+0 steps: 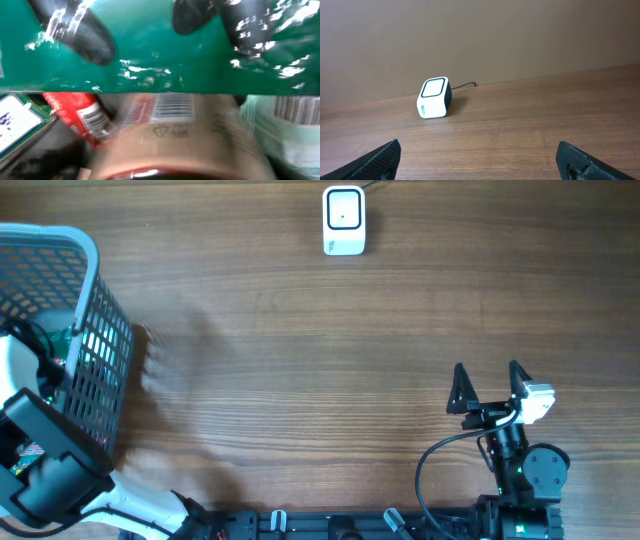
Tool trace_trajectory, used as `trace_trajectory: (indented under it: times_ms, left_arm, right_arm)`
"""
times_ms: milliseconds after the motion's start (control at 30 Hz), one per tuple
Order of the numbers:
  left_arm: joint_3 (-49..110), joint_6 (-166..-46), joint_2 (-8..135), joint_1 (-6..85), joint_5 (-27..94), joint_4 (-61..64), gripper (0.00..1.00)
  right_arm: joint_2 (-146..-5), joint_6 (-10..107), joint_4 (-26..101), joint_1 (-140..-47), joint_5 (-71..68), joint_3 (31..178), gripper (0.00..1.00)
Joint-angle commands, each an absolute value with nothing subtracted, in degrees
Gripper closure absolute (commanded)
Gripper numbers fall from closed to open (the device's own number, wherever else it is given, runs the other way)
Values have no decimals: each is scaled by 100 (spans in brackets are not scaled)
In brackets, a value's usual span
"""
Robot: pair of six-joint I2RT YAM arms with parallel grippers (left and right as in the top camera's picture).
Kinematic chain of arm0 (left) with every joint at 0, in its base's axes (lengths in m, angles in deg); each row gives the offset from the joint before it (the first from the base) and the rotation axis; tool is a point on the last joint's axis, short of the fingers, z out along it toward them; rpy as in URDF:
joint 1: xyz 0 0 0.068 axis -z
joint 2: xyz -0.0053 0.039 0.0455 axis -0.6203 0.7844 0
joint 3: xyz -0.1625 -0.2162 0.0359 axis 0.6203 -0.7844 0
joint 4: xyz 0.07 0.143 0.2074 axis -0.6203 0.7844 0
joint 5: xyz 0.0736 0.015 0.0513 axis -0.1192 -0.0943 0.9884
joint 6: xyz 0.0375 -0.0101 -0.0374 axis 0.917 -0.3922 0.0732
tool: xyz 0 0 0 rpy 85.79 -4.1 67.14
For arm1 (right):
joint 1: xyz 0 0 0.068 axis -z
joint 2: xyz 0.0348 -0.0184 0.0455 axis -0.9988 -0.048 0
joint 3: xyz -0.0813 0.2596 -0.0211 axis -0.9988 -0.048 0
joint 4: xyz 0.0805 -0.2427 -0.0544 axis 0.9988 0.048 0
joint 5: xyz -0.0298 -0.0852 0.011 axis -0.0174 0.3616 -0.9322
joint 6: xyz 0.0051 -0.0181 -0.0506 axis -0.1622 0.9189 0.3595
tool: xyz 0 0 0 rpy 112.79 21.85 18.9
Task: Scan the item barcode
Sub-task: 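Reach the left gripper into the basket and grasp the green-capped bottle, then carry the bottle with the left gripper to the scanner and set it down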
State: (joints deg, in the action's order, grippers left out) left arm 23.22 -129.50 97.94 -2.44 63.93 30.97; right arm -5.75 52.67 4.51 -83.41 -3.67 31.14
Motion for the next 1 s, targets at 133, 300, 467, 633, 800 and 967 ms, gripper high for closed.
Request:
trace_trajectory:
  times_ms: [133,300,467,633,800,967]
  left_arm:
    - [2966,-12883,9783,-226,6748,3458,50]
    - [5318,-12881,9783,-226,6684,4883,51]
    - [7950,-12542,9621,58,5368,6194,51]
    - [8315,-12544,9127,1828,5266,6365,50]
    - [8286,-12544,9477,4976,6658,6284,48]
    - [8286,-12063,10480,7153,6796,6220,51]
  right_arm:
    - [-538,5333,420,-8344,-349,3108,0]
    - [-538,5333,418,-8344,-349,3108,0]
    - [-538,5333,420,-8344,-347,3108,0]
    - [-538,5330,418,-8344,-347,3108,0]
    - [-538,5335,420,-8344,-349,3108,0]
    - [-538,5333,418,-8344,-349,3108,0]
